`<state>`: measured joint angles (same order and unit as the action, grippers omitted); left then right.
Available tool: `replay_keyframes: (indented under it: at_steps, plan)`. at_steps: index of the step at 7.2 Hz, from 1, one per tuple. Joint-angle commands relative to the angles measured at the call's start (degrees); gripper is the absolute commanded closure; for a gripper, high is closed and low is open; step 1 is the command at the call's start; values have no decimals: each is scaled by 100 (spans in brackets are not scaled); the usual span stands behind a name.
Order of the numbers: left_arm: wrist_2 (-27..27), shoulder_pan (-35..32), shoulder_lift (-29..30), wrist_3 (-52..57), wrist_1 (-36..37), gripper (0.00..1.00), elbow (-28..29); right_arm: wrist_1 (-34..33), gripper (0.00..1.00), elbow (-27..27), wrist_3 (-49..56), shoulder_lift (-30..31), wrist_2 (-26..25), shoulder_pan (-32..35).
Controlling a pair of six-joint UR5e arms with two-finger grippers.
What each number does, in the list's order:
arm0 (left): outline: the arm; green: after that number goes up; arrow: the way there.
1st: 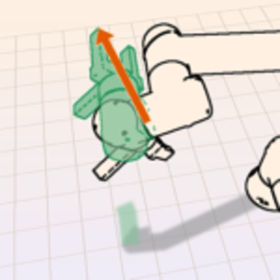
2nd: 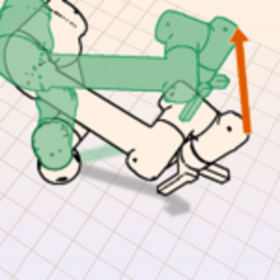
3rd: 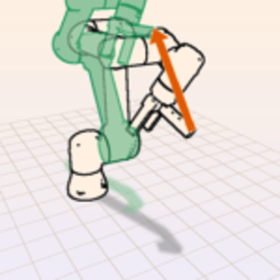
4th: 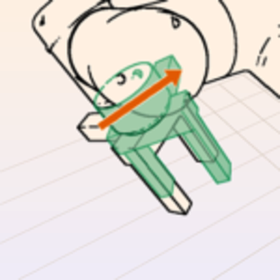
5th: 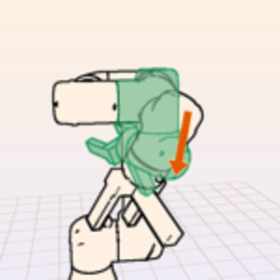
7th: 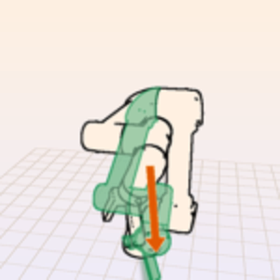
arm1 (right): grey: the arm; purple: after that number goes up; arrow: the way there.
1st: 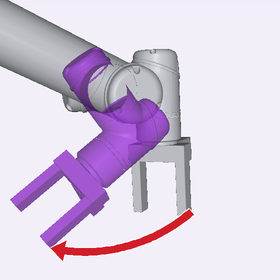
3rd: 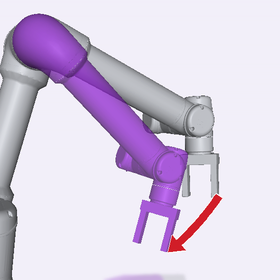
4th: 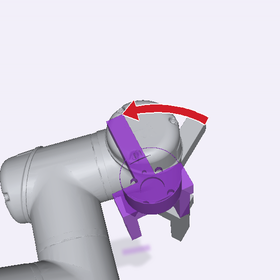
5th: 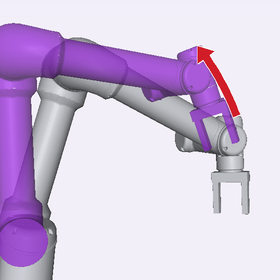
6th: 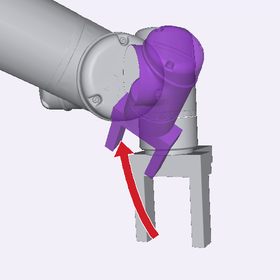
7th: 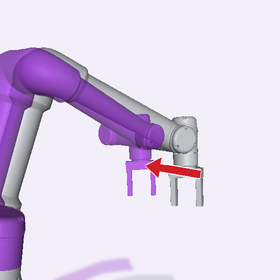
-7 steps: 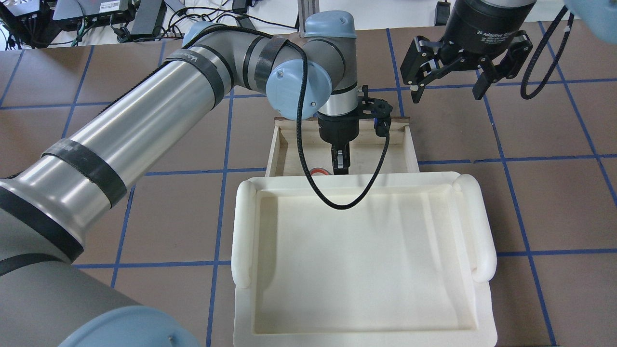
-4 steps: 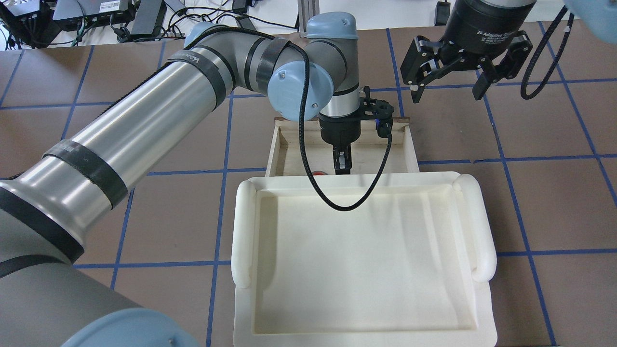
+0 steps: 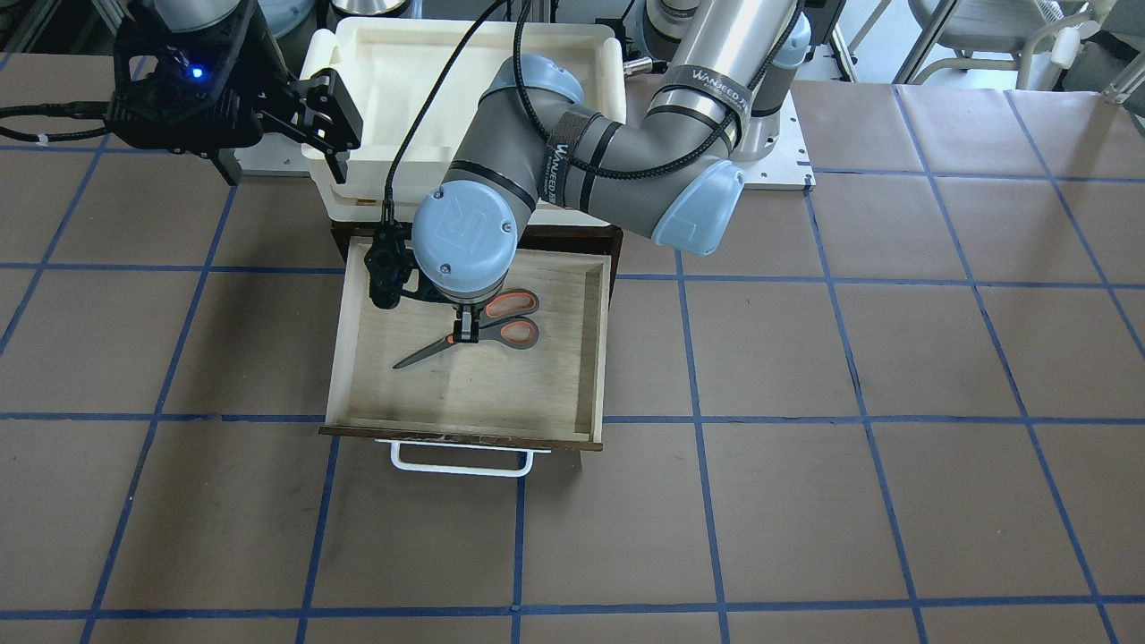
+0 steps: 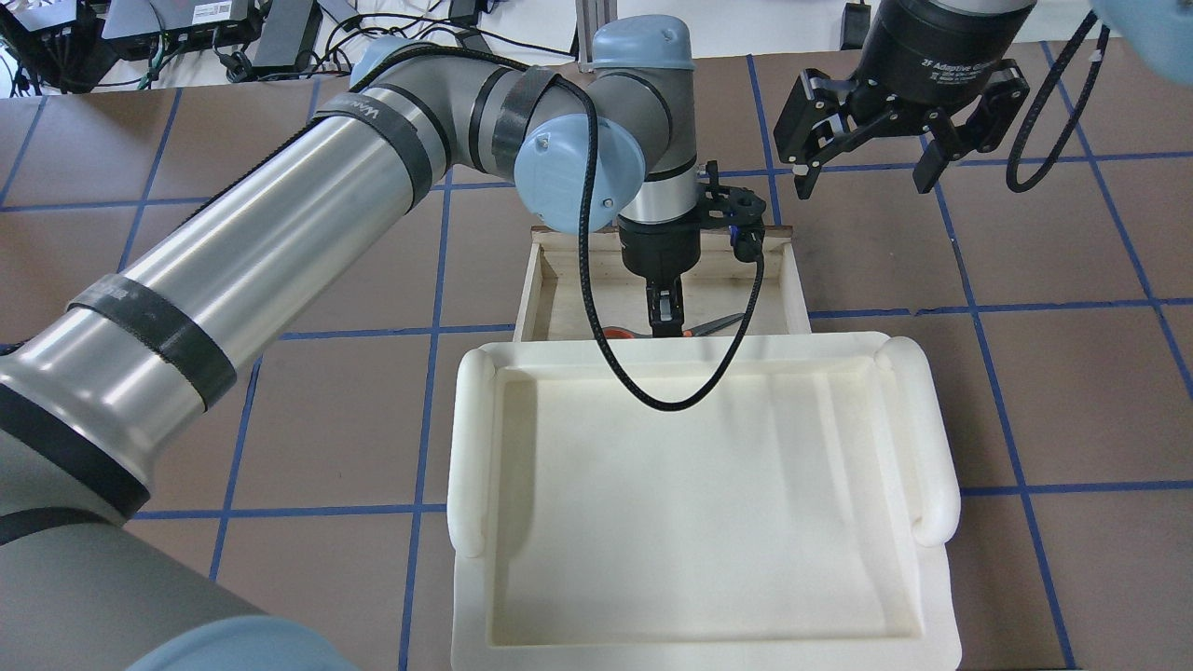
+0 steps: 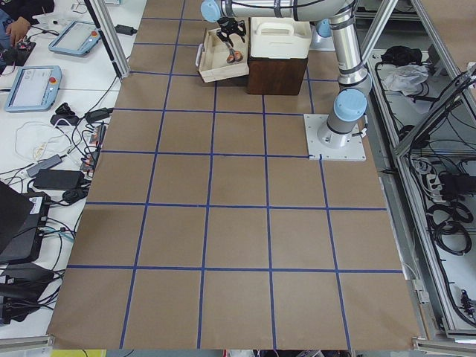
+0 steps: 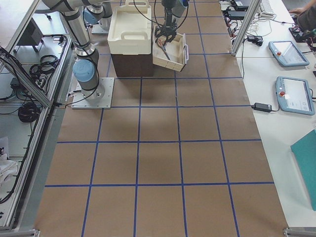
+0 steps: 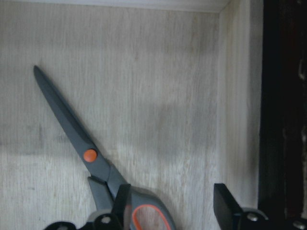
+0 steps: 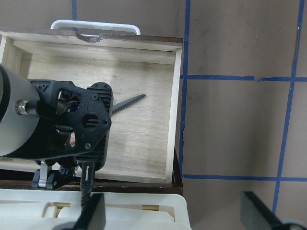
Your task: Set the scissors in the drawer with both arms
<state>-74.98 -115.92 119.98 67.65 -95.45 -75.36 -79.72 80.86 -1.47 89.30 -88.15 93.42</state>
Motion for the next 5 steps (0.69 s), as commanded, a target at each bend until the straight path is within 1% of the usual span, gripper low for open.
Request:
replay_keyframes:
  at_steps: [1, 3, 5]
  plan:
    - [1, 8, -158, -15, 0, 34, 21, 0, 0, 9, -2, 0, 9, 1]
    - [-42, 182, -456, -32, 9, 34, 48, 0, 0, 9, -2, 0, 9, 1]
    - [-60, 612, -930, -32, 0, 34, 56, 0, 0, 9, -2, 0, 18, 1]
